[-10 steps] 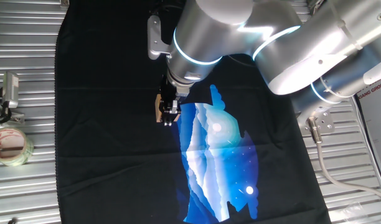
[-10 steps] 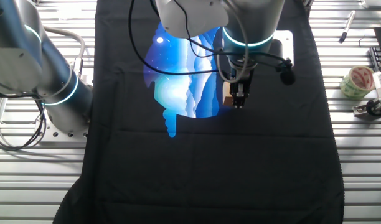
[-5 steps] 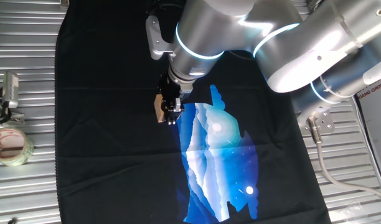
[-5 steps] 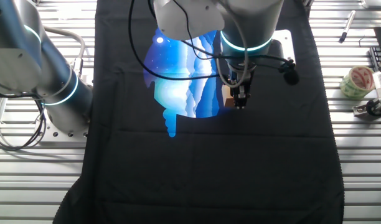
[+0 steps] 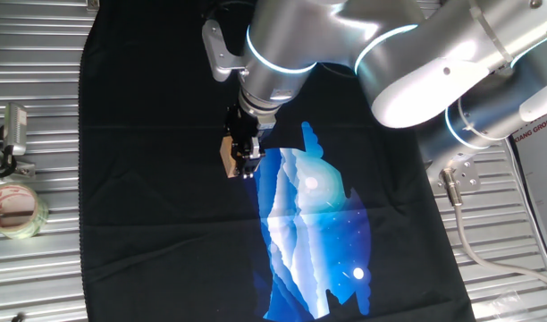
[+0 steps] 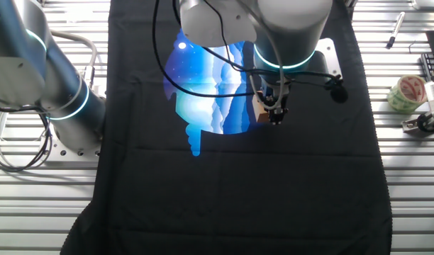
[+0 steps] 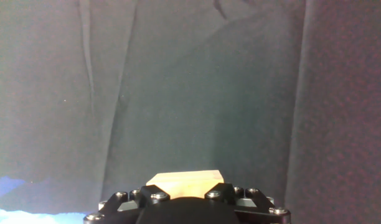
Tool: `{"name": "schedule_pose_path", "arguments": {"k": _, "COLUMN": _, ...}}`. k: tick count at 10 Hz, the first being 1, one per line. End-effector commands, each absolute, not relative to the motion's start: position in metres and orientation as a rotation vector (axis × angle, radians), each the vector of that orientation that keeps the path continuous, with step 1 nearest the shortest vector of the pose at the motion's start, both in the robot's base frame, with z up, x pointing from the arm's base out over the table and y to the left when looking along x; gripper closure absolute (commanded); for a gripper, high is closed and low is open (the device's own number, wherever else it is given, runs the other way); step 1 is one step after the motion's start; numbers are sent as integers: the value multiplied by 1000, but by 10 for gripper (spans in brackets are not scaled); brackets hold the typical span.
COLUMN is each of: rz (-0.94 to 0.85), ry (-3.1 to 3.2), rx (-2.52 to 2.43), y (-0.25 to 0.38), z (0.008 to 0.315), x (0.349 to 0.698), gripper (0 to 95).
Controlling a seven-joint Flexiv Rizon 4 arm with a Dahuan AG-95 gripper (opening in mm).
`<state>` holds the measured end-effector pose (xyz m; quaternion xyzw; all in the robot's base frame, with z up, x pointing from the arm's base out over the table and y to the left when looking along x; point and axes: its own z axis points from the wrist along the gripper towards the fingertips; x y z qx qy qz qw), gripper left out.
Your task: Pick up the small block on the left and move it to the right
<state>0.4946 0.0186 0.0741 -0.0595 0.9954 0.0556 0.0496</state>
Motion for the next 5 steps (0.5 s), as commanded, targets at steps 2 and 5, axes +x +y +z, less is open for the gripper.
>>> {"name": "schedule_pose_path", "arguments": {"k": 2, "rz": 134, "ry": 3030, "rx": -174, "y": 17, "z": 74, "x": 494, "gripper": 950}}
{"name": "schedule_pose_path", "arguments": {"k": 5, "rz": 135, "ry": 3029, "rx": -166, "y": 17, "z": 74, "x": 494, "gripper": 950}}
